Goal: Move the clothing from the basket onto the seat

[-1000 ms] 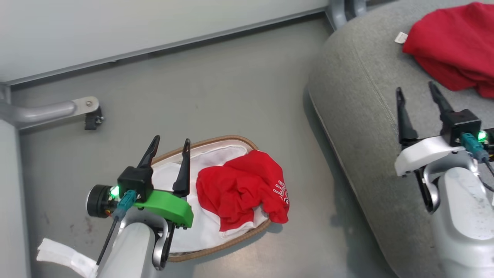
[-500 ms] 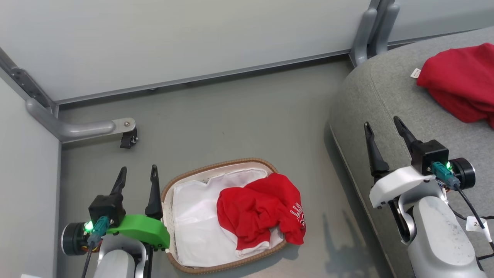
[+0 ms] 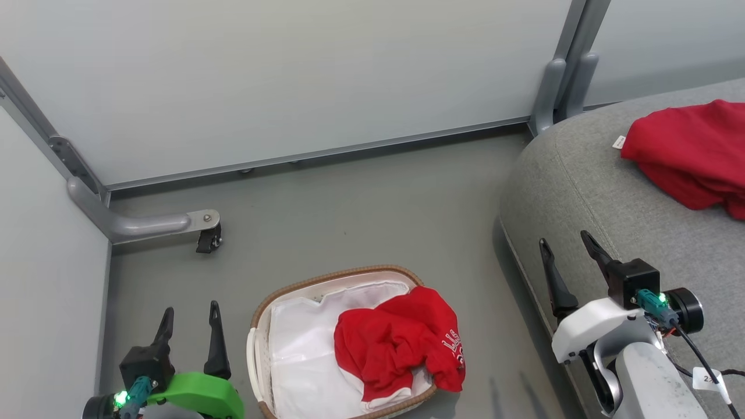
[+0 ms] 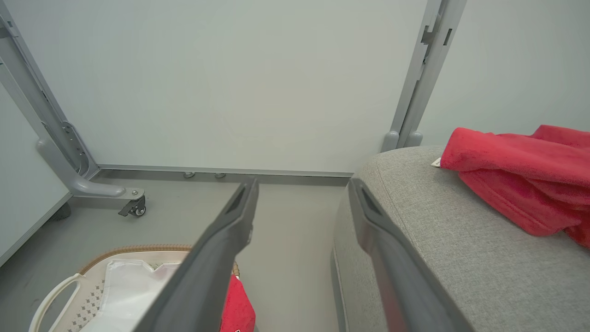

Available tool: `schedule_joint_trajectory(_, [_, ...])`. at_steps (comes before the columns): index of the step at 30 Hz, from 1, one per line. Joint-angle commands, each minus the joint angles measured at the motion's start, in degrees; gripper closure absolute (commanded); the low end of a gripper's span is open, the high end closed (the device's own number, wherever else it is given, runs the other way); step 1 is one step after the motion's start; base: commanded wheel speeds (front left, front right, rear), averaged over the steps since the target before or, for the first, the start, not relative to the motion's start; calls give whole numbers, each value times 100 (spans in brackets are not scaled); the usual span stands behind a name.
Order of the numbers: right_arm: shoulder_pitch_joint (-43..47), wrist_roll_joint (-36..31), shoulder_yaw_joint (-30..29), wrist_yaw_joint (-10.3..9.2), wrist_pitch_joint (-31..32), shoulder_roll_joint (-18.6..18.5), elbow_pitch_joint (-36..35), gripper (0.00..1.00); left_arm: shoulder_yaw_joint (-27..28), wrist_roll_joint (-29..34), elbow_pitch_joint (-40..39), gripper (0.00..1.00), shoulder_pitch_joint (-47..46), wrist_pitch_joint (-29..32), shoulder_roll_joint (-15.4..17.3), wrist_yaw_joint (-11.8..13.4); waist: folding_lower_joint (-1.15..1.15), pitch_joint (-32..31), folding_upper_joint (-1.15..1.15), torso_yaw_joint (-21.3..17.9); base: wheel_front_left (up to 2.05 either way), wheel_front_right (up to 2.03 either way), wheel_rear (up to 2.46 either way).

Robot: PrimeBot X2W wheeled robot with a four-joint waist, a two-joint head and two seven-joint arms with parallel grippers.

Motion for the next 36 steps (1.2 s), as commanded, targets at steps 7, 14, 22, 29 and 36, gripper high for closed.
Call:
schedule_joint_trajectory(7, [-86,-3,45,-8,-1,-10,-17,0,-241,-81,70,0,2,-5,9,-19,0,128,0,-83,0,0,0])
schedule_joint_trajectory(14, [-483,97,192,-8,-1,-8,-198,0,-510,-149,216,0,-445,-5,8,-80,0,731,0,-307,0,0,0])
schedule_joint_trajectory(22, [-1110,382,538,-8,-1,-5,-579,0,-728,-160,533,0,-1173,-5,12,-240,0,1696,0,-784,0,0,0])
schedule_joint_trajectory(29, [-1622,651,821,-8,-1,-6,-946,0,-738,109,1007,0,-1915,-5,45,-421,0,2534,0,-1205,0,0,0])
schedule_joint_trajectory(36, [-1943,859,996,-8,-1,-3,-1278,0,-838,177,1500,0,-2499,-5,85,-500,0,3145,0,-1489,0,0,0])
